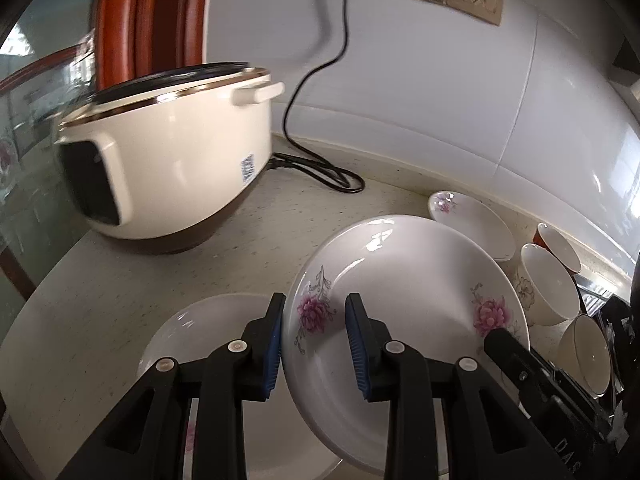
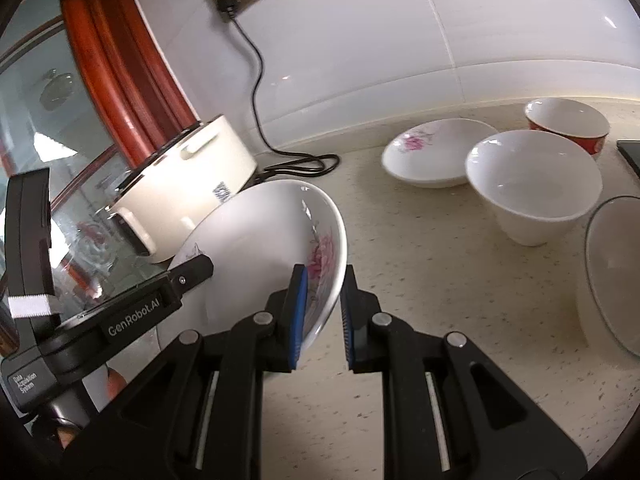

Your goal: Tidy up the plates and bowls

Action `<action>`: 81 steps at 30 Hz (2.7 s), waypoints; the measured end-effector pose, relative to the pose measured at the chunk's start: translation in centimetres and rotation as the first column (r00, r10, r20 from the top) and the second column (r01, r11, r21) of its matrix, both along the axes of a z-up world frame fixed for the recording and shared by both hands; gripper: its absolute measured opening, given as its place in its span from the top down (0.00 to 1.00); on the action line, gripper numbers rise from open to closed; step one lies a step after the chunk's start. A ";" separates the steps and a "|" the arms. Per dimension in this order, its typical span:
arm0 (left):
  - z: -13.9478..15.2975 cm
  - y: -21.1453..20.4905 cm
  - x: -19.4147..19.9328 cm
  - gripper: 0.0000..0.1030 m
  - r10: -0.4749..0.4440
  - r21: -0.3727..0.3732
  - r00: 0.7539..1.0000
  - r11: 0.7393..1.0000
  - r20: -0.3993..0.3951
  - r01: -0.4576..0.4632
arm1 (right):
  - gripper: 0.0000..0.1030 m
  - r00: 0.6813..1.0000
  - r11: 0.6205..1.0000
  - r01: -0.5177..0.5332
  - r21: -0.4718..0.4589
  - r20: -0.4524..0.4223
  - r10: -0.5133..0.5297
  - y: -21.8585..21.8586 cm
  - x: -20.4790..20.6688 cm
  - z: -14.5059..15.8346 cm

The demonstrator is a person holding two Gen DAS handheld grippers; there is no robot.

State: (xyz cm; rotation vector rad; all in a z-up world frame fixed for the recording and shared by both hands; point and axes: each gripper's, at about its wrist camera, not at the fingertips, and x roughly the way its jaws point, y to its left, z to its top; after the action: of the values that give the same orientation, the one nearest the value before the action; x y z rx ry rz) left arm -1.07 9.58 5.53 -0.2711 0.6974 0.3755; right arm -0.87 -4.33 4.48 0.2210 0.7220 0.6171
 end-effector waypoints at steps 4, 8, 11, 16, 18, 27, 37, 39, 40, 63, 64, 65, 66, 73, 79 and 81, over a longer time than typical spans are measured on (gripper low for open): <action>-0.2 0.8 -1.8 0.70 0.037 -0.003 0.999 0.999 0.015 -0.037 | 0.81 0.999 0.999 -0.051 0.016 0.004 0.051 0.9 -0.6 0.1; -0.7 2.0 -3.3 0.70 0.066 -0.032 0.998 0.997 0.014 -0.065 | 0.81 0.995 0.995 -0.100 0.015 0.009 0.100 1.9 -1.3 -0.1; -1.0 2.9 -3.9 0.70 0.084 -0.036 0.996 0.996 0.009 -0.084 | 0.81 0.992 0.991 -0.130 0.025 0.001 0.130 2.6 -1.8 -0.4; -1.7 4.1 -4.9 0.70 0.110 -0.050 0.994 0.993 0.009 -0.110 | 0.81 0.986 0.985 -0.164 0.052 -0.007 0.165 3.8 -2.0 -0.8; -2.3 4.7 -5.0 0.70 0.128 -0.058 0.992 0.990 -0.005 -0.128 | 0.81 0.984 0.982 -0.180 0.055 0.007 0.180 4.3 -2.2 -0.8; -4.2 6.0 -5.2 0.70 0.164 -0.077 0.985 0.983 -0.055 -0.168 | 0.81 0.975 0.976 -0.214 -0.043 0.058 0.217 6.9 -3.2 -1.0; -4.1 7.0 -5.9 0.70 0.189 -0.082 0.981 0.978 -0.040 -0.191 | 0.78 0.962 0.967 -0.255 -0.009 -0.103 0.253 7.7 -1.2 -3.1; -4.0 7.0 -5.9 0.70 0.192 -0.072 0.981 0.978 -0.038 -0.194 | 0.74 0.959 0.965 -0.263 -0.016 -0.112 0.260 8.0 -1.2 -3.3; -3.9 7.0 -5.7 0.70 0.191 -0.060 0.981 0.979 -0.037 -0.193 | 0.71 0.957 0.963 -0.270 -0.019 -0.111 0.267 8.1 -1.3 -3.3; -2.6 5.6 -6.1 0.25 0.200 0.028 0.980 0.979 0.015 -0.200 | 0.34 0.985 0.976 -0.171 -0.132 0.013 0.174 6.0 -2.1 -1.2; -2.5 5.5 -6.0 0.24 0.195 0.025 0.981 0.980 0.015 -0.196 | 0.34 0.988 0.980 -0.154 -0.125 -0.011 0.154 5.5 -1.9 -1.2; -2.3 5.2 -5.8 0.24 0.187 0.021 0.982 0.982 0.016 -0.187 | 0.33 0.991 0.984 -0.133 -0.119 -0.032 0.130 5.0 -1.6 -1.1; -2.1 4.9 -5.6 0.23 0.178 0.019 0.984 0.984 0.019 -0.179 | 0.33 0.994 0.988 -0.106 -0.109 -0.050 0.101 4.2 -1.4 -0.9; 1.0 0.6 -1.9 0.19 0.047 -0.035 0.997 0.998 0.066 -0.044 | 0.30 0.983 0.977 0.158 -0.145 0.115 -0.142 -0.3 -0.9 2.6; 2.0 -1.8 4.7 0.18 0.035 -0.101 0.998 0.994 0.053 -0.029 | 0.23 0.914 0.928 0.354 -0.115 0.251 -0.318 -4.0 -0.9 4.9; 1.6 -2.3 7.2 0.18 0.048 -0.174 0.998 0.984 0.045 -0.040 | 0.23 0.894 0.912 0.398 -0.099 0.265 -0.361 -5.2 -0.5 5.4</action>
State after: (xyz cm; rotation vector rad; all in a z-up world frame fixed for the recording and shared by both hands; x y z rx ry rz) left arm 6.15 7.25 7.10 -0.4596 0.6769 0.3497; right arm -1.35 -9.56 9.85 0.1383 0.4674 0.2058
